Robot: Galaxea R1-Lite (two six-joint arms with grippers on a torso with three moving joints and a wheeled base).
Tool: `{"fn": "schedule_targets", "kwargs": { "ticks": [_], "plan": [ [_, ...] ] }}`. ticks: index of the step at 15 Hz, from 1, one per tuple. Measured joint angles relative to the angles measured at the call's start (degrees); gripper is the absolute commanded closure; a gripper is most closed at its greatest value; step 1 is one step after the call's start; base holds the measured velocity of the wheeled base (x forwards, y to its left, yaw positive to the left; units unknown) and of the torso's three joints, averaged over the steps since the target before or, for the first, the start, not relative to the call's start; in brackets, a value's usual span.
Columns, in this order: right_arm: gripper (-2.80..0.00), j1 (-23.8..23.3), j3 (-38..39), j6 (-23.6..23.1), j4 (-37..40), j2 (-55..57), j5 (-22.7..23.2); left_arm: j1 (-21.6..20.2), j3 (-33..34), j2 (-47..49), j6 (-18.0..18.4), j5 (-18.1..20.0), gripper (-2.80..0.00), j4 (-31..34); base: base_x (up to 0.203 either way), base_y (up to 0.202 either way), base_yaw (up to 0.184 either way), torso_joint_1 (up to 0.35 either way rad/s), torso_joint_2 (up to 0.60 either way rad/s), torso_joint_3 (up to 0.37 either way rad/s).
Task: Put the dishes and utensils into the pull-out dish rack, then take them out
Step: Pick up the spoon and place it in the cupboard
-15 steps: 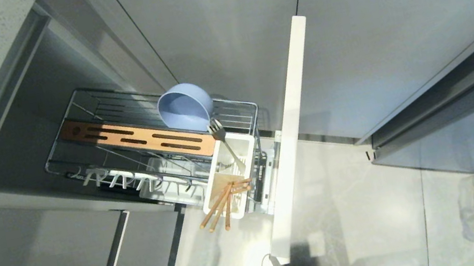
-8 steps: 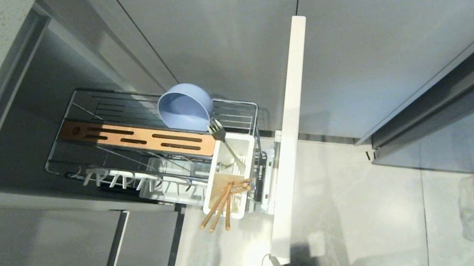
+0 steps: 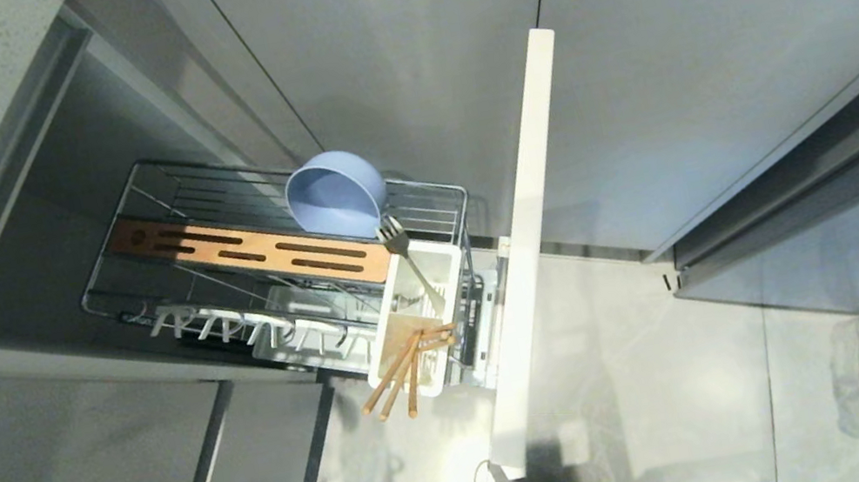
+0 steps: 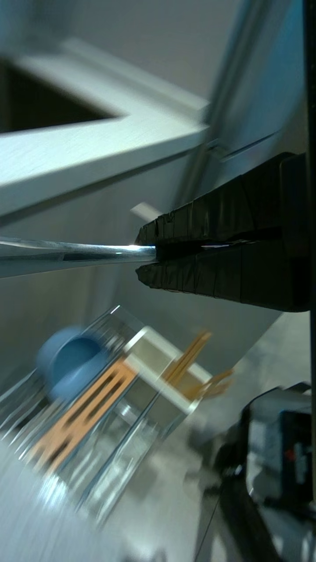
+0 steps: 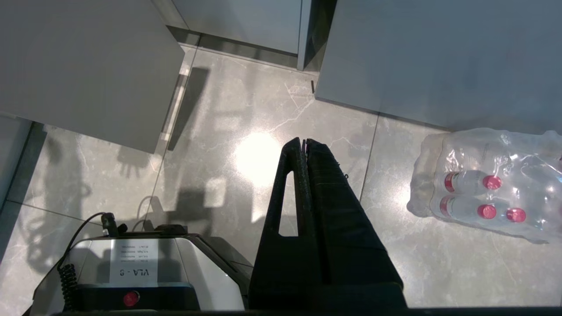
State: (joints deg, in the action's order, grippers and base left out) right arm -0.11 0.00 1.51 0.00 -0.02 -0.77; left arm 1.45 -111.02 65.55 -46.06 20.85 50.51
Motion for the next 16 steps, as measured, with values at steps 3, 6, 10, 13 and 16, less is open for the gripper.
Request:
{"fn": "schedule_targets", "kwargs": {
  "ticks": [3, 6, 10, 13, 16],
  "plan": [
    [0.00, 0.0, 0.0, 0.0, 0.0, 0.0, 0.0, 10.9, 0.0, -0.9, 0.0, 5.2, 0.00, 1.8, 0.000, 0.000, 0.000, 0.000, 0.00, 0.000],
    [0.00, 0.0, 0.0, 0.0, 0.0, 0.0, 0.0, 17.0, 0.0, -0.2, -0.4, 10.5, 0.00, 7.8, 0.000, 0.000, 0.000, 0.000, 0.00, 0.000],
    [0.00, 0.0, 0.0, 0.0, 0.0, 0.0, 0.0, 19.8, -0.2, 4.3, -1.9, 13.3, 0.00, 15.3, 0.000, 0.000, 0.000, 0.000, 0.00, 0.000],
    [0.00, 0.0, 0.0, 0.0, 0.0, 0.0, 0.0, 20.9, -0.2, 9.0, -1.7, 16.6, 0.00, 19.4, 0.000, 0.000, 0.000, 0.000, 0.00, 0.000],
    [0.00, 0.0, 0.0, 0.0, 0.0, 0.0, 0.0, 21.4, 0.1, 14.1, -1.2, 20.1, 0.00, 22.1, 0.000, 0.000, 0.000, 0.000, 0.00, 0.000]
  ]
}}
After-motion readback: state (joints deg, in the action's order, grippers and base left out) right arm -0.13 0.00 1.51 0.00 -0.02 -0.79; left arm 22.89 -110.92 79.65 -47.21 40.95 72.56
